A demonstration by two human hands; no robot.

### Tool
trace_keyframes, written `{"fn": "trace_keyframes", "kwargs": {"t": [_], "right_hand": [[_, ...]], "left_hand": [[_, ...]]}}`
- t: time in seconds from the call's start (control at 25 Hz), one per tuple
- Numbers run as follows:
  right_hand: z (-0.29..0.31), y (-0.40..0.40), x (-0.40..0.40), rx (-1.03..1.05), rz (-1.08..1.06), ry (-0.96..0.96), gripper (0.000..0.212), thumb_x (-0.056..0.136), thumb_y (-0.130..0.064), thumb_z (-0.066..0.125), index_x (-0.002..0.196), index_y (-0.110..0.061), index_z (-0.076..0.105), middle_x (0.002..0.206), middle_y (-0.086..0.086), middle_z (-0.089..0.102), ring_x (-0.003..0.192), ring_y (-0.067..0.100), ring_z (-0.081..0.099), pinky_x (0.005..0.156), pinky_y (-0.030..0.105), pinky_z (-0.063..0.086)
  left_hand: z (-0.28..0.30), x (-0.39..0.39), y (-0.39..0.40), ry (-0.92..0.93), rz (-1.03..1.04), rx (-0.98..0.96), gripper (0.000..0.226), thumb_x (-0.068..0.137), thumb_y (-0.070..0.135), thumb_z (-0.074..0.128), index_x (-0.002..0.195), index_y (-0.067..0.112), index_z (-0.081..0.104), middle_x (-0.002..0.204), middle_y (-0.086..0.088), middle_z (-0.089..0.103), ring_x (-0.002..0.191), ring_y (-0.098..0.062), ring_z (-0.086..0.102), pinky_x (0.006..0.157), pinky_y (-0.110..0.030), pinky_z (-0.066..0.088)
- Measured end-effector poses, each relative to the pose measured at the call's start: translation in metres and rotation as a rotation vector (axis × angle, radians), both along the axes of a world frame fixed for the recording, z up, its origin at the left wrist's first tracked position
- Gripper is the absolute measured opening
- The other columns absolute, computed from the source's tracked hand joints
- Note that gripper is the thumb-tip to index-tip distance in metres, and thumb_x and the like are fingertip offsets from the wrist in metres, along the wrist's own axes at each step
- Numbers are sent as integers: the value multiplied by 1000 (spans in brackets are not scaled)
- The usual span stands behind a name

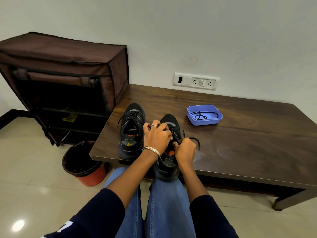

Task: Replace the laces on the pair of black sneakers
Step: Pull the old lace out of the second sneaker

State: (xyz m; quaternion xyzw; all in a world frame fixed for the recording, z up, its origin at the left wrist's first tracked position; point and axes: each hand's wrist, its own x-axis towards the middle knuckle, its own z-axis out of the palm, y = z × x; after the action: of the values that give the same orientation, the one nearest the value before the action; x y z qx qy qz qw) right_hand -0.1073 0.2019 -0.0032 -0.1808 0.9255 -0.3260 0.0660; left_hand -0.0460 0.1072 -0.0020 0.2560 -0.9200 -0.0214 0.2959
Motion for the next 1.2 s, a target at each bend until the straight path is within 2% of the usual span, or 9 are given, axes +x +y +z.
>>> {"fn": "trace_keyframes", "kwargs": {"t": [0.16,0.24,0.48,0.56,0.68,0.8,0.96,1.04,1.2], "right_hand": [[3,1,-2,47,16,5,17,91,-19,64,93,-2,64,96,16,65,88,32,63,65,35,48],[3,1,-3,59,24,6,16,91,-18,63,93,-2,64,98,17,65,89,32,64,66,36,50],[4,1,-3,97,44,31,15,91,-17,61,93,-2,63,97,16,65,87,32,63,64,35,48],[3,1,-3,109,61,45,14,91,-16,61,93,-3,63,97,16,65,86,32,63,63,35,46],[3,1,-4,119,58,50,12,91,-16,61,94,-4,64,98,15,65,86,31,63,63,35,48],[5,2,-4,136,65,49,13,92,-16,60,93,-4,63,99,15,64,87,32,62,61,35,44],[6,3,-4,139,61,41,16,92,-19,63,94,-4,63,101,16,64,91,33,63,64,33,44],[6,2,-4,136,63,42,16,92,-20,63,92,-4,63,100,16,64,90,32,63,66,35,48],[7,3,-3,144,59,42,16,92,-20,62,94,-4,62,101,15,64,91,33,63,65,34,45]], "left_hand": [[36,-5,0,606,1,1206,20,90,10,57,73,17,66,77,3,66,77,-11,57,80,-33,45],[44,-1,-9,868,42,1468,22,92,0,50,76,9,61,69,-7,64,63,-16,59,65,-29,47],[19,7,-12,58,-4,486,30,79,55,60,104,39,65,104,16,56,111,-13,44,102,-42,27],[21,3,-3,-271,-32,186,35,82,55,59,111,37,66,119,13,52,124,-17,34,107,-49,13],[15,1,3,-331,-48,-19,24,91,42,54,107,32,70,116,10,58,125,-20,37,109,-52,8],[17,2,0,-104,-31,248,15,89,34,60,90,30,74,98,14,66,107,-10,48,106,-42,20],[46,2,-7,911,-142,1481,18,93,2,54,79,6,64,76,-6,72,73,-18,70,79,-39,57],[53,4,-12,1115,-174,1758,23,99,2,42,80,8,53,67,-8,67,56,-19,65,64,-35,57],[35,7,-15,418,-136,1064,1,87,18,66,87,17,66,75,-4,61,65,-17,55,66,-29,47]]}}
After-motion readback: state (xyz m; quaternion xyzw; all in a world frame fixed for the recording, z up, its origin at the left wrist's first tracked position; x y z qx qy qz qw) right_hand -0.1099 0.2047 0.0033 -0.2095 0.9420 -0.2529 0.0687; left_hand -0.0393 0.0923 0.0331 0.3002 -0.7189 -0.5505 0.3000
